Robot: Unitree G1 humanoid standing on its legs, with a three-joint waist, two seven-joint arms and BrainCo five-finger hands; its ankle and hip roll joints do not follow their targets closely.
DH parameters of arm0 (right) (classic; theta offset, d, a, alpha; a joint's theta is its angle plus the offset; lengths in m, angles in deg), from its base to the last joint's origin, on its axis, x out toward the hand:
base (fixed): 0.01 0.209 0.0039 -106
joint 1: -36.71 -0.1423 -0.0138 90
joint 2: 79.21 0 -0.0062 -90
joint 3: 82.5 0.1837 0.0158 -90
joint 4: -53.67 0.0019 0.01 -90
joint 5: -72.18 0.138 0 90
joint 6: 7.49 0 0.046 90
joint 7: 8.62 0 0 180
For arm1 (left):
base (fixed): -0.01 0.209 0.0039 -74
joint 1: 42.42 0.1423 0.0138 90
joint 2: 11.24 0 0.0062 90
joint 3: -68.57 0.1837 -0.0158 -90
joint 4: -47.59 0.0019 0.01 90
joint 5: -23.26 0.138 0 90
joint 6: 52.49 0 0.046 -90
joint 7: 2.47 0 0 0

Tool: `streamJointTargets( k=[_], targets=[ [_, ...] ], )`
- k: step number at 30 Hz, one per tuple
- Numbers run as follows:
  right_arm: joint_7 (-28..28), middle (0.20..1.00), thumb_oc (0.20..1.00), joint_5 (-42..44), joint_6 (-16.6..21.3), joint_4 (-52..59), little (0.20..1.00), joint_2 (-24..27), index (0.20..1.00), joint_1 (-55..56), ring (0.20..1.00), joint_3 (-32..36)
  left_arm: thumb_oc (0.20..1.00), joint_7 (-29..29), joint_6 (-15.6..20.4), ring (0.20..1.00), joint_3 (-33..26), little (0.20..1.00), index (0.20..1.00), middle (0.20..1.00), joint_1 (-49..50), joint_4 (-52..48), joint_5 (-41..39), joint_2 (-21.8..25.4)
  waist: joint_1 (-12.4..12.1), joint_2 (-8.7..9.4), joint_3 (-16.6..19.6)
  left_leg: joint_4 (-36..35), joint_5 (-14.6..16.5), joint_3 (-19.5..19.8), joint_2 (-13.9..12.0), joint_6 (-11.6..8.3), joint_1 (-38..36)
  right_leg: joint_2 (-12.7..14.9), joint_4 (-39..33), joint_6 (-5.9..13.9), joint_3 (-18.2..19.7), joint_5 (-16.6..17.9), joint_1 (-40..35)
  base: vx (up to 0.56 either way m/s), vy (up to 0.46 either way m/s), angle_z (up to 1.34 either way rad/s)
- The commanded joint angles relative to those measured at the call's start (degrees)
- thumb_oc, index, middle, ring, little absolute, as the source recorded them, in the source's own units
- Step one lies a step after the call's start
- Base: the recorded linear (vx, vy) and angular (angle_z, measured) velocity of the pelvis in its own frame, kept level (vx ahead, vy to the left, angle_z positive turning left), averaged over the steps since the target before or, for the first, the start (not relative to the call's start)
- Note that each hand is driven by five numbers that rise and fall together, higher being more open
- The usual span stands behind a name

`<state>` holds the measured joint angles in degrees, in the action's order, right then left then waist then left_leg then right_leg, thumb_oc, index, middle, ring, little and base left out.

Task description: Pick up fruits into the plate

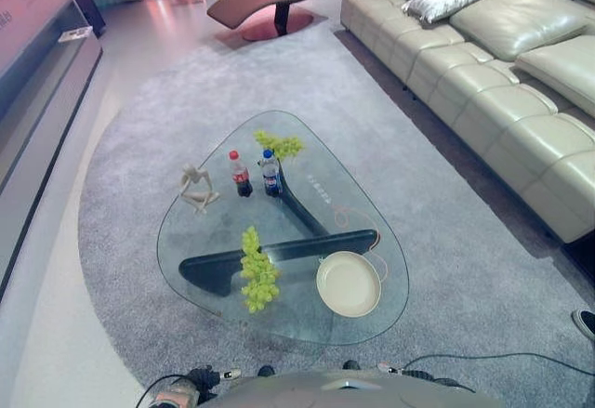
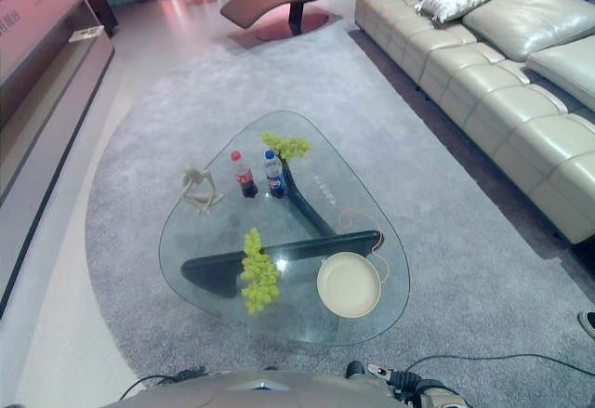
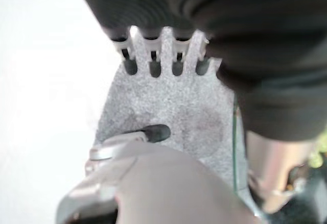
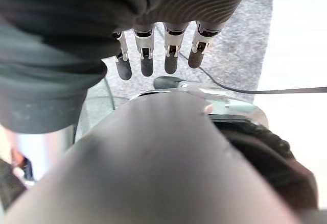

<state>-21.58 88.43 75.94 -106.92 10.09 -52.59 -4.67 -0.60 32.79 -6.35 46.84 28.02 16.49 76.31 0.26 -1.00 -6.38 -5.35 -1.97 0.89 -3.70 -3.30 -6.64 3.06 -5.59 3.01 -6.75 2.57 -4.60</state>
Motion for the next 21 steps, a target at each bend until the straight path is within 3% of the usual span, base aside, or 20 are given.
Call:
streamJointTargets(
  k=[1,9,13,21],
  targets=[
    [-0.92,1.000,1.000,3.39,0.03,-0.68,1.000,1.45,1.000,-6.38,1.000,-1.74,1.000,2.16,3.77,1.000,1.72,1.000,1.000,1.000,-7.45,0.40,0.55,2.22,0.18,1.73,-5.80,1.27,5.73,-3.09,3.77,3.54,-0.30,0.43,2.76,1.54,2.81,-2.10,1.21,-0.06,-0.028,-0.03],
    [-2.04,1.000,1.000,6.36,1.82,1.06,1.000,4.18,1.000,-8.92,1.000,-1.97,1.000,5.71,7.91,1.000,3.51,1.000,1.000,1.000,-11.58,-3.76,1.48,4.46,1.19,0.78,-10.28,2.43,4.57,-2.83,3.66,3.37,3.49,-0.20,4.21,0.73,3.85,-1.86,5.05,-0.05,-0.012,-0.05],
    [-3.17,1.000,1.000,8.50,2.90,2.80,1.000,6.43,1.000,-11.51,1.000,-2.89,1.000,8.11,9.81,1.000,6.68,1.000,1.000,1.000,-16.56,-8.46,6.66,8.27,1.84,0.02,-14.05,2.78,3.44,-2.26,3.74,3.19,6.59,-0.71,5.50,0.17,4.62,-1.75,8.27,-0.06,0.008,-0.08],
    [-2.92,1.000,1.000,11.10,1.79,5.14,1.000,8.62,1.000,-18.28,1.000,-5.09,1.000,10.46,11.60,1.000,11.20,1.000,1.000,1.000,-26.40,-11.15,6.20,14.49,3.04,-0.90,-19.69,3.80,2.10,-1.71,4.11,2.85,11.64,-1.22,8.63,-0.50,5.21,-1.81,14.34,-0.07,0.027,-0.07]
  ],
)
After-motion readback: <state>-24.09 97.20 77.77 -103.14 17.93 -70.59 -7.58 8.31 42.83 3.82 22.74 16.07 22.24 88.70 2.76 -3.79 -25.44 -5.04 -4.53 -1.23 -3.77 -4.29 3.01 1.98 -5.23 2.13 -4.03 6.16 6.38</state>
